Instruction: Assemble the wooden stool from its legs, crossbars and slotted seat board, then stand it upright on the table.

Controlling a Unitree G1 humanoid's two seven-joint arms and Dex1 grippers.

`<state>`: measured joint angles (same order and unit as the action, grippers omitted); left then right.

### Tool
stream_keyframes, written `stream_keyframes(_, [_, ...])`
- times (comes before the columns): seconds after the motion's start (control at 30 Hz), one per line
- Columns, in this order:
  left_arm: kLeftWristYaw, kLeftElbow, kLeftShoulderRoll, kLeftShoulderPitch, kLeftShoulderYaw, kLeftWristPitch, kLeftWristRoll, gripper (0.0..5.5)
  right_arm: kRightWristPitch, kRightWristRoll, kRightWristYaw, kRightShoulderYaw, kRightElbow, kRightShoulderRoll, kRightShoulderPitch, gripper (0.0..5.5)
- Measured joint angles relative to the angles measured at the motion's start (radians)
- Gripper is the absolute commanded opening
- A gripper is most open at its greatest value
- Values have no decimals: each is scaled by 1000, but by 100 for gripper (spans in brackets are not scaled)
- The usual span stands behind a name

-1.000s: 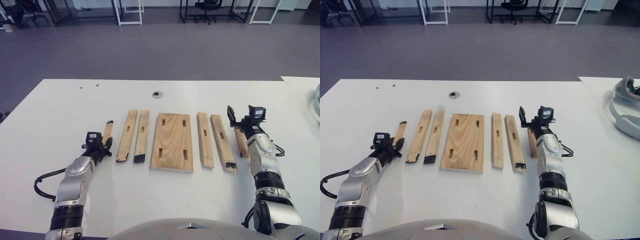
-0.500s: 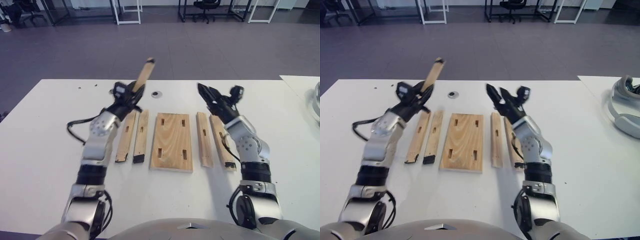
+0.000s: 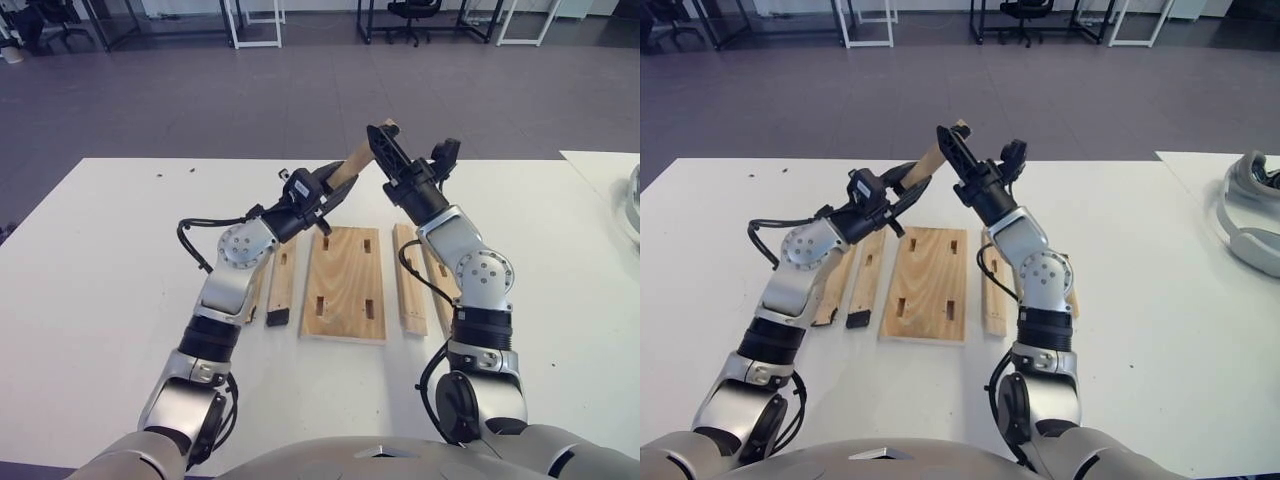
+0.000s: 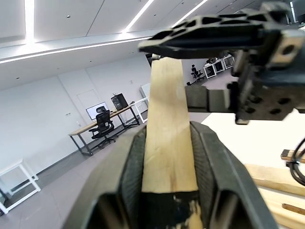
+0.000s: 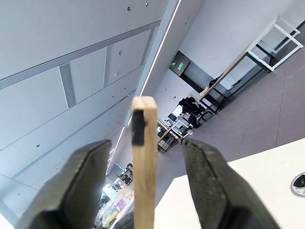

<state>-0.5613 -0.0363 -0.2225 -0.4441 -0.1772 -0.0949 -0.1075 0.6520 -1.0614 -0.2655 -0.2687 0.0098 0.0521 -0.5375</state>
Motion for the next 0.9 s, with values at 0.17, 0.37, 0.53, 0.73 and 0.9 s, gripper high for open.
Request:
stream_keyframes(0.17, [-34,18,-8,25,-21,-6,-1,129,13,-3,14,-1,-2,0,0,128])
stream_keyframes(0.37, [-59,38,-15,30,-21,0,-3,129,23,-4,9,3,-35,-6,22,41])
stream_keyframes(0.53, [-70,48,-16,48,-32,10,-6,212,12,2,18,-2,-82,-7,79,40])
stream_keyframes(0.73, [35,69,-71,154,111,67,-2,309,-139,186,126,-83,-258,-63,395,40])
stream_keyframes(0.9, [191,78,-33,220,180,114,8,316,-229,323,200,-42,-249,-23,465,40])
